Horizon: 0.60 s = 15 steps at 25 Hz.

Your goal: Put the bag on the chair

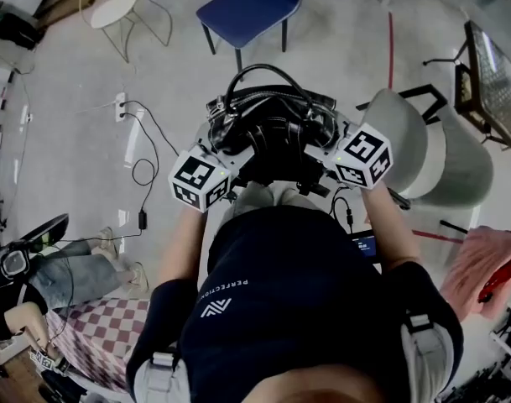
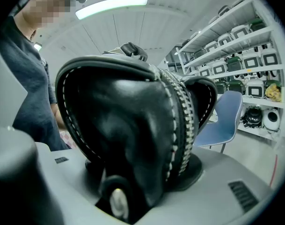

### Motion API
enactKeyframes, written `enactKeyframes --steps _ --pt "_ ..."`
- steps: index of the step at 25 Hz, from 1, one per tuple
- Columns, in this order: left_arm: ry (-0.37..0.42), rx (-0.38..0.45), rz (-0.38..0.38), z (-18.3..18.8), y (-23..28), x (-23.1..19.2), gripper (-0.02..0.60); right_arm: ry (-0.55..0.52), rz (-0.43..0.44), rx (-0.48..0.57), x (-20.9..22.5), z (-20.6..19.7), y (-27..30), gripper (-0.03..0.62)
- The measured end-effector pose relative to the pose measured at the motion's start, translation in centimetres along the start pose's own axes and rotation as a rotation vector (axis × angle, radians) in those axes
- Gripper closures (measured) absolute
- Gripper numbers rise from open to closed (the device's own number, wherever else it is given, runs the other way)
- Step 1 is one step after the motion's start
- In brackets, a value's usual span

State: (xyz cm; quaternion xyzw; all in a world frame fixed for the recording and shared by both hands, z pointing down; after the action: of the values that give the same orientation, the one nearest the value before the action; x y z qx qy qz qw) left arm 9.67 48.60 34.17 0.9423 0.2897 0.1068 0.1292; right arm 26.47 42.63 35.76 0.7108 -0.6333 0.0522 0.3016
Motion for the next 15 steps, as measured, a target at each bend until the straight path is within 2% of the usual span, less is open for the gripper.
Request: enactKeyframes --steps 6,11,15 --pt "-0.022 0.038 -0.023 -0.8 0.5 -2.4 0.261 0.054 -0.007 0.002 1.0 1.2 1.5 0.352" --pt "-0.005 0.070 -0.045 -0.9 2.0 -6.3 0.261 0.067 -0.032 0.034 3.1 3.4 3.4 0.356" --pt "-0.002 0.057 -0.067 -0.9 3.3 -10.3 0.259 0.086 -0.062 0.049 5.0 5.7 5.7 0.358"
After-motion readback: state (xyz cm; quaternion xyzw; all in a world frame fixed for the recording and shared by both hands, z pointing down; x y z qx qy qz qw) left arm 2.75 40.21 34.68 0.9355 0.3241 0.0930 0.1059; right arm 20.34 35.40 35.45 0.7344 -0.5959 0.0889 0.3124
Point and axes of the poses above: the fingertips, and each gripper's own axes: y forward along the fingers, x to its right, z out of its top, the point moved 7 cm from there along -y, backward along the fingers, and after that the axes turned 15 degrees about y, right-handed, at the moved point
